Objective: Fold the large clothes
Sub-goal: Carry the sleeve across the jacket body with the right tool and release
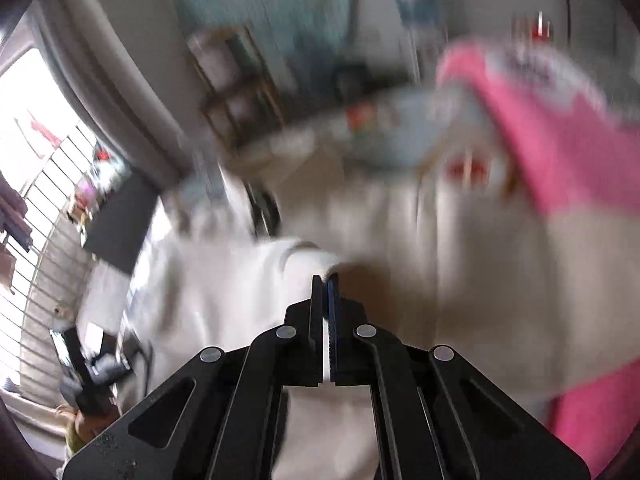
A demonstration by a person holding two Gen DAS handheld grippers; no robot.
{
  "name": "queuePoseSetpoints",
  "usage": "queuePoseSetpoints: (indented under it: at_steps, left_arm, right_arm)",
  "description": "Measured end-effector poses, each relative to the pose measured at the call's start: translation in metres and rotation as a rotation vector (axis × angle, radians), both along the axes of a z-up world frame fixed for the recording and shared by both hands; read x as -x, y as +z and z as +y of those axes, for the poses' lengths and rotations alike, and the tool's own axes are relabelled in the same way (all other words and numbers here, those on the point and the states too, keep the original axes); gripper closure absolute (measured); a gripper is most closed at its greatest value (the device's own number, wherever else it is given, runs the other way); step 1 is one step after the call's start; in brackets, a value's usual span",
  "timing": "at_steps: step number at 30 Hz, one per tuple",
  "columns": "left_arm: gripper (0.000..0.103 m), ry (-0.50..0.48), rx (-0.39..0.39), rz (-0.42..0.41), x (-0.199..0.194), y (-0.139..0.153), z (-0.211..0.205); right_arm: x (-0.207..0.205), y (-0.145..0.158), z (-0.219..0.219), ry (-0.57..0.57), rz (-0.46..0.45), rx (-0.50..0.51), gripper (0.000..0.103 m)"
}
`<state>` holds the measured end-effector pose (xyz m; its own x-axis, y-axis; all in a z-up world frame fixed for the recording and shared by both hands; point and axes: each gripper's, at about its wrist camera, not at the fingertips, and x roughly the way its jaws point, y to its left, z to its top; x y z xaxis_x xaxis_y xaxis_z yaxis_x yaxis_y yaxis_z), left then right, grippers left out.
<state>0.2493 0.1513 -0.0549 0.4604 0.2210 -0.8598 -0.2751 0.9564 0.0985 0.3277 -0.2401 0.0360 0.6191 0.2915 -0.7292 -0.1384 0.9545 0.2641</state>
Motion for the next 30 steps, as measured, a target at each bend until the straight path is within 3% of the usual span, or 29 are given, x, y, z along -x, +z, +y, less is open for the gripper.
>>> queuePoseSetpoints:
  at_steps: [2, 4, 9, 13, 15, 20, 24, 27, 30]
  left_arm:
    - [0.004, 0.001, 0.0, 0.0, 0.0, 0.0, -0.001]
    - [0.004, 0.003, 0.004, -0.001, 0.0, 0.0, -0.001]
    - [0.004, -0.001, 0.006, 0.001, -0.001, 0.0, -0.002]
    - [0.004, -0.007, 0.002, 0.001, 0.001, 0.005, -0.001]
    - [0.004, -0.013, 0.016, -0.049, 0.009, 0.018, 0.004]
    - [0.004, -0.01, 0.05, -0.166, 0.019, 0.053, 0.018]
    - [0.004, -0.011, 0.045, -0.191, 0.015, 0.068, 0.02]
    - [0.004, -0.029, 0.054, -0.174, 0.014, 0.069, 0.015]
    - [0.004, -0.061, 0.041, -0.144, 0.018, 0.077, 0.009]
  right_arm:
    - [-0.003, 0.011, -0.015, -0.018, -0.032, 0.012, 0.101]
    - [-0.007, 0.004, -0.031, -0.052, -0.016, 0.054, 0.101]
    - [-0.03, -0.085, -0.047, -0.12, 0.211, 0.101, 0.099]
    - [-0.021, -0.074, -0.043, -0.152, 0.133, 0.2, 0.089]
    - [-0.013, -0.059, -0.038, -0.148, 0.072, 0.231, 0.081]
    - [-0.004, -0.049, -0.014, -0.022, -0.023, 0.237, 0.08]
    - [-0.005, -0.081, -0.006, 0.038, 0.053, 0.257, 0.08]
    - [-0.013, -0.109, -0.014, 0.001, 0.151, 0.259, 0.081]
    - [-0.007, -0.097, -0.029, -0.038, 0.146, 0.187, 0.076]
